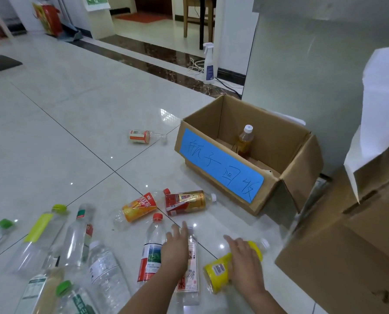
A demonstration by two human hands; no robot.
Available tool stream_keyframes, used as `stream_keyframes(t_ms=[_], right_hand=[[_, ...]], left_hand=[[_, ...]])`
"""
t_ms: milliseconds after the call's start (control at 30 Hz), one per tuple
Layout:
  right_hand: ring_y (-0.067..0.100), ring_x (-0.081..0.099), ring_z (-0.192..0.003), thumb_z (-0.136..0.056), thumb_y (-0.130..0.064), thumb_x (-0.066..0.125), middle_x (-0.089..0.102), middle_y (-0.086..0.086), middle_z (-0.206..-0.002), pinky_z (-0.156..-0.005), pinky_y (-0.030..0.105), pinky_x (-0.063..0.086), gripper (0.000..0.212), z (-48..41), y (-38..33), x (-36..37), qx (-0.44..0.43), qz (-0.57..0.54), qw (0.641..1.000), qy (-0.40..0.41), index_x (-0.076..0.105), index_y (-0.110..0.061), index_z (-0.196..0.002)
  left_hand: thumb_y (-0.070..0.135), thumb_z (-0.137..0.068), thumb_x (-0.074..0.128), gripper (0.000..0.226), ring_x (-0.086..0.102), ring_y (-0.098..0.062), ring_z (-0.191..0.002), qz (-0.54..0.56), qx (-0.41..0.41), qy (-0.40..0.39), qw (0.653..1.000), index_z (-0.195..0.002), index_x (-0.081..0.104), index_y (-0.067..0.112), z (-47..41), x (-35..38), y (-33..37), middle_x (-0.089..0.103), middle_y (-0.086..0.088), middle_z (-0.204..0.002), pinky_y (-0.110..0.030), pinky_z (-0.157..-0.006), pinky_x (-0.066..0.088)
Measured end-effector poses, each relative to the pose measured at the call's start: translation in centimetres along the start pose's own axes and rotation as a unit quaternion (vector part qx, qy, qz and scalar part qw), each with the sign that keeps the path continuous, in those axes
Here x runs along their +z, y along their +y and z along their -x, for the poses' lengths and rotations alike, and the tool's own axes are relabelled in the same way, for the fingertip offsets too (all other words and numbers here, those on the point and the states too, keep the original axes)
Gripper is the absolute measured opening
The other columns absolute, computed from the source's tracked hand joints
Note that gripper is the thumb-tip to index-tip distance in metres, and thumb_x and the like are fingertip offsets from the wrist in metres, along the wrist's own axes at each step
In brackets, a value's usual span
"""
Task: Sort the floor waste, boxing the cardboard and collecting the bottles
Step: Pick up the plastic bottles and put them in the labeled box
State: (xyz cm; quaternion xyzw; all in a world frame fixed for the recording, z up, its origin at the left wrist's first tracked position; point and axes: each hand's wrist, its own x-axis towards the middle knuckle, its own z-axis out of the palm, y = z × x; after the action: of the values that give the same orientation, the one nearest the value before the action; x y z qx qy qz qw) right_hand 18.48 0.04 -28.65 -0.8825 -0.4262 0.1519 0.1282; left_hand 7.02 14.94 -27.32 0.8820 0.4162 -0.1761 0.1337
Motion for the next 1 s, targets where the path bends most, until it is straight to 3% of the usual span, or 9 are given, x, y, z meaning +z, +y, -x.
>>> stream_keyframes(t_ms=[33, 100, 167, 233, 400, 633, 700, 833, 1000], right_hand=[[0.025, 0.067, -0.102, -0.049, -0.003, 0.078, 0.067, 0.005, -0.112, -0.088, 0.032, 0.049, 0.097, -0.4, 0.6, 0.0, 0.008, 0.052, 0.999, 0.007, 0.038, -0.030, -0.133], [0.027, 0.038, -0.139, -0.074, -0.004, 0.067, 0.035, 0.007, -0.152, -0.115, 0.037, 0.021, 0.096, -0.6, 1.4, -0.6, 0.024, 0.124, 0.991, -0.039, 0.013, -0.027, -0.150], [0.020, 0.013, -0.148, -0.090, -0.006, 0.047, 0.005, 0.001, -0.161, -0.120, 0.038, 0.003, 0.083, -0.6, 2.0, -1.1, 0.038, 0.144, 0.982, -0.116, -0.001, -0.026, -0.153], [0.019, 0.011, -0.148, -0.091, -0.005, 0.044, 0.000, 0.001, -0.162, -0.120, 0.037, 0.003, 0.080, -0.6, 2.4, -1.3, 0.047, 0.149, 0.980, -0.123, -0.002, -0.025, -0.153], [0.020, 0.008, -0.149, -0.091, -0.012, 0.045, 0.005, 0.006, -0.161, -0.119, 0.036, 0.012, 0.075, -0.9, 3.6, -2.2, 0.077, 0.185, 0.971, -0.131, 0.005, -0.019, -0.154], [0.019, 0.003, -0.149, -0.098, -0.008, 0.037, 0.007, 0.001, -0.160, -0.115, 0.034, 0.026, 0.058, -1.1, 4.3, -2.3, 0.097, 0.170, 0.972, -0.127, 0.016, -0.019, -0.151], [0.019, 0.002, -0.149, -0.097, -0.009, 0.042, 0.007, 0.001, -0.160, -0.111, 0.030, 0.033, 0.061, -1.3, 4.3, -2.3, 0.099, 0.148, 0.975, -0.130, 0.015, -0.019, -0.151], [0.021, 0.011, -0.147, -0.088, -0.035, 0.061, 0.016, 0.003, -0.156, -0.107, 0.028, 0.035, 0.078, -1.6, 3.4, -1.8, 0.118, 0.124, 0.976, -0.136, 0.017, -0.019, -0.150], [0.022, 0.036, -0.130, -0.090, -0.055, 0.049, 0.050, 0.003, -0.131, -0.087, 0.031, 0.046, 0.061, -2.1, 1.4, -1.1, 0.193, 0.090, 0.972, -0.104, 0.038, -0.015, -0.134]], left_hand=[[0.003, -0.088, 0.058, 0.092, 0.012, -0.038, -0.147, -0.049, 0.049, 0.009, 0.998, -0.154, -0.002, 0.025, 0.0, 0.2, -0.3, -0.004, -0.012, -0.161, -0.044, -0.114, 0.031], [0.008, -0.087, 0.062, 0.096, -0.011, -0.035, -0.148, -0.145, 0.130, -0.004, 0.981, -0.154, -0.003, 0.030, -0.1, 0.5, -0.8, -0.021, -0.008, -0.160, -0.047, -0.121, 0.010], [0.014, -0.087, 0.064, 0.092, -0.019, -0.032, -0.147, -0.194, 0.138, -0.012, 0.971, -0.154, 0.002, 0.025, -0.3, 1.0, -0.8, -0.023, -0.009, -0.159, -0.047, -0.121, 0.001], [0.021, -0.089, 0.062, 0.087, -0.017, -0.032, -0.148, -0.242, 0.131, -0.016, 0.961, -0.154, 0.003, 0.016, -0.5, 1.1, -0.7, -0.017, -0.012, -0.160, -0.047, -0.121, -0.002], [0.028, -0.088, 0.061, 0.081, 0.015, -0.038, -0.145, -0.266, 0.067, -0.040, 0.961, -0.150, 0.012, 0.007, -1.0, -0.1, -0.7, 0.025, -0.021, -0.153, -0.048, -0.121, 0.004], [0.030, -0.089, 0.062, 0.069, 0.033, -0.033, -0.135, -0.252, 0.043, -0.055, 0.965, -0.144, 0.027, 0.008, -0.3, 0.0, -1.3, 0.040, -0.017, -0.143, -0.041, -0.115, 0.021], [0.029, -0.089, 0.062, 0.064, 0.033, -0.032, -0.134, -0.233, 0.042, -0.056, 0.970, -0.142, 0.031, 0.013, -0.2, -0.1, -1.3, 0.041, -0.016, -0.141, -0.041, -0.113, 0.023], [0.029, -0.089, 0.061, 0.067, 0.020, -0.037, -0.141, -0.241, 0.068, -0.058, 0.966, -0.145, 0.026, 0.018, -0.3, 0.2, -1.3, 0.030, -0.019, -0.149, -0.045, -0.116, 0.017], [0.026, -0.088, 0.064, 0.073, 0.007, -0.037, -0.147, -0.245, 0.091, -0.053, 0.964, -0.148, 0.022, 0.019, -0.4, 0.6, -1.2, 0.018, -0.019, -0.155, -0.047, -0.120, 0.010]])
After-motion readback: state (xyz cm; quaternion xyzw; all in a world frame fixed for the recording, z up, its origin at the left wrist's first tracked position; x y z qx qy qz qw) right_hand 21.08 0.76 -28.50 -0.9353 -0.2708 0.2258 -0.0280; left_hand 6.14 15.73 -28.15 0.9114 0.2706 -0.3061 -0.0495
